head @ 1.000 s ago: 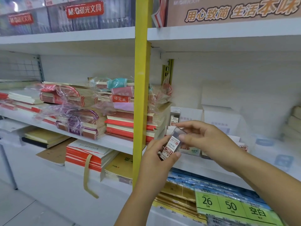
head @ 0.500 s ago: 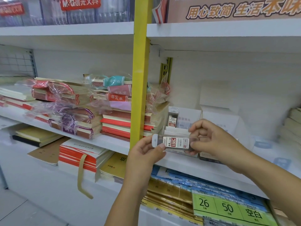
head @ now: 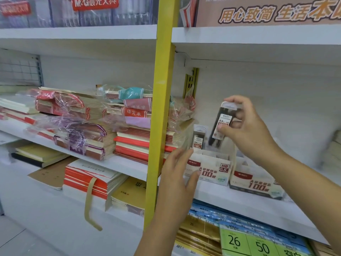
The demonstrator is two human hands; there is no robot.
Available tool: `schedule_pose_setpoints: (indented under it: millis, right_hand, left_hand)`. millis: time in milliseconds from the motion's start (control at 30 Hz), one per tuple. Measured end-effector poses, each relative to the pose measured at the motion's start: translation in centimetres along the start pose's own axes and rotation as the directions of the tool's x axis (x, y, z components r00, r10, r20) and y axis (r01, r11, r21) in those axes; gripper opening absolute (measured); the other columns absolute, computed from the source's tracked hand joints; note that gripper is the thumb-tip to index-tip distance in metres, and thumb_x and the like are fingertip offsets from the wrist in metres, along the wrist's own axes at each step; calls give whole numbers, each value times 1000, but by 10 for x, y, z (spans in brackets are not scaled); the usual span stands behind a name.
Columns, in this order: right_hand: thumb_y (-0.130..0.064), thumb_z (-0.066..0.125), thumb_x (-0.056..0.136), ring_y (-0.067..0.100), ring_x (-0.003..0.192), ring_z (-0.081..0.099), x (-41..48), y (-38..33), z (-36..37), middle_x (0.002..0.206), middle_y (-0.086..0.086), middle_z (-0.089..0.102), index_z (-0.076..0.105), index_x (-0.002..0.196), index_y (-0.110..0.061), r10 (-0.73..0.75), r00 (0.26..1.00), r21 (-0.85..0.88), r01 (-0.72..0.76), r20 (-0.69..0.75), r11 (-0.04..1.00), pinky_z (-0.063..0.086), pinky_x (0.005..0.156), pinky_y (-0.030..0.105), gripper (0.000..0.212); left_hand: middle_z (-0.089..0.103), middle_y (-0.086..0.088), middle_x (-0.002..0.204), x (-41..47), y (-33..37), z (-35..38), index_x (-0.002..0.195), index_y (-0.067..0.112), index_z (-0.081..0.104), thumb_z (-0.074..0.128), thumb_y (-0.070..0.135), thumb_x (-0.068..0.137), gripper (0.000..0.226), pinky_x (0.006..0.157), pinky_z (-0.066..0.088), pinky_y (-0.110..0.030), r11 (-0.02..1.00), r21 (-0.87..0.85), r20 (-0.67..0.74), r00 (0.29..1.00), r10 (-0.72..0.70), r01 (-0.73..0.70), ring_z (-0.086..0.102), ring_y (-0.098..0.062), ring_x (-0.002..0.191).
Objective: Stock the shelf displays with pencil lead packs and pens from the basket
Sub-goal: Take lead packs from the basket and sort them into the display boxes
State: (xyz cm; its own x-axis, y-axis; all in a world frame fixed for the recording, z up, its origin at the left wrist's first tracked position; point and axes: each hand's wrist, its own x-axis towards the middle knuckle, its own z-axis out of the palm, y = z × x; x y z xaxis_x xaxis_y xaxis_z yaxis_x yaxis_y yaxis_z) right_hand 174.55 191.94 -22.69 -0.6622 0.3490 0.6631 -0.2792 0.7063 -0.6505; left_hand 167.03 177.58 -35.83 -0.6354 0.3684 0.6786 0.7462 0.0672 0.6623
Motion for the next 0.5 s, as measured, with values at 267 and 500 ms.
schedule_pose_setpoints:
  millis: [267, 500]
  right_hand:
    - [-17, 69, 88, -2, 79, 63, 24, 27, 18, 88, -19, 62, 51, 103, -40, -188, 982, -364, 188, 37, 912, 51, 65, 14, 33]
    - [-19, 73, 84, 2, 78, 58, 36, 41, 36, 92, -16, 56, 59, 104, -32, -187, 972, -490, 234, 142, 840, 47, 68, 19, 28]
  left_hand:
    - [19, 28, 159, -3, -16, 13, 148, 46, 37, 62, 26, 98, 59, 99, 21, 8, 999, 19, 89, 996, 26, -27, 19, 12, 143]
    - [20, 26, 159, -3, -18, 12, 149, 45, 36, 60, 27, 100, 58, 111, 44, -25, 999, 6, 99, 994, 36, -37, 20, 9, 144]
